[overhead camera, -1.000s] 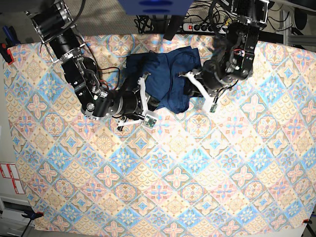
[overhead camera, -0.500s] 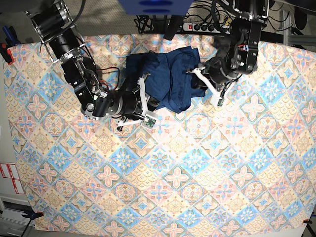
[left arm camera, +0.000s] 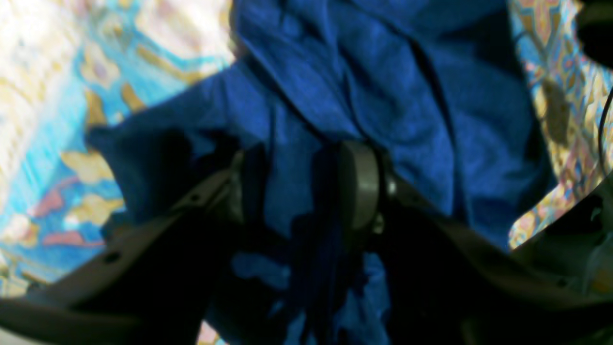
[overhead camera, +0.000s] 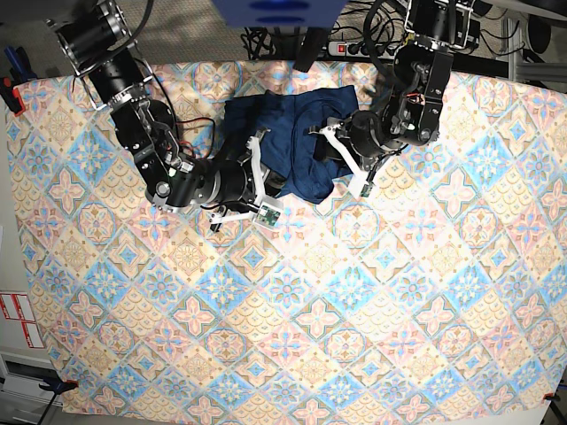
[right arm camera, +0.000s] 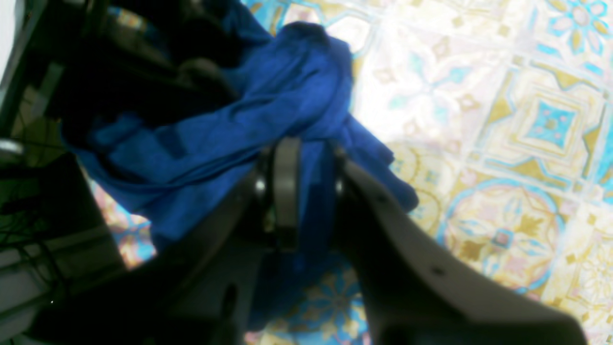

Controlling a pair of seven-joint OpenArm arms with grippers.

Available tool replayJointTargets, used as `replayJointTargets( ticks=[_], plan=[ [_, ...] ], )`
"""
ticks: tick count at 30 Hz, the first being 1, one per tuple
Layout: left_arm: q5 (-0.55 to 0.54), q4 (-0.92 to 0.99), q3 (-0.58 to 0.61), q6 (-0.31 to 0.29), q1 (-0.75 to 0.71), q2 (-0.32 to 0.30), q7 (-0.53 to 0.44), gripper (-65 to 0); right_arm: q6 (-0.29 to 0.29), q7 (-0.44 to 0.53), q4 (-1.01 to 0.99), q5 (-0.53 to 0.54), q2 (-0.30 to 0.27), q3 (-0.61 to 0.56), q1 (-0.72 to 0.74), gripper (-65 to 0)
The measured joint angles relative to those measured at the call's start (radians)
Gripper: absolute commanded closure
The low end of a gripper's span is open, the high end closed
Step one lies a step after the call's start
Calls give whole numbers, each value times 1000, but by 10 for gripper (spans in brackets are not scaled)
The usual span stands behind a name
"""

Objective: Fold the T-shirt properly
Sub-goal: 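Grasp the navy bundle edges with both grippers from opposite sides, then lift the bundle edge with the left gripper and fold it toward the right gripper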

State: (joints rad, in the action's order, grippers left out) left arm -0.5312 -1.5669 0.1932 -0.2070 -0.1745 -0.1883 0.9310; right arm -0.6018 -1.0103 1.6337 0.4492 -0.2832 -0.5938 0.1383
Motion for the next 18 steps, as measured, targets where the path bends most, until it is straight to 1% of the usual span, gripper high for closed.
replayJointTargets(
  ticks=[2,6,7,12,18],
  plan=[
    [0,0,0,0,0,0,0,-206,0,-1,0,0,0,0,0,-90],
    [2,0,-1,-5,0,0,-2,-15,0,0,0,0,0,0,0,-90],
    [1,0,-1,-6,-1,0,-4,0,0,0,0,0,0,0,0,-90],
    [0,-4,-6,-7,-6,0,-6,0,0,1,0,0,0,0,0,-90],
    [-1,-92,-24,-1,-58,-6,-47,0,0,-2,0,0,0,0,0,-90]
  ],
)
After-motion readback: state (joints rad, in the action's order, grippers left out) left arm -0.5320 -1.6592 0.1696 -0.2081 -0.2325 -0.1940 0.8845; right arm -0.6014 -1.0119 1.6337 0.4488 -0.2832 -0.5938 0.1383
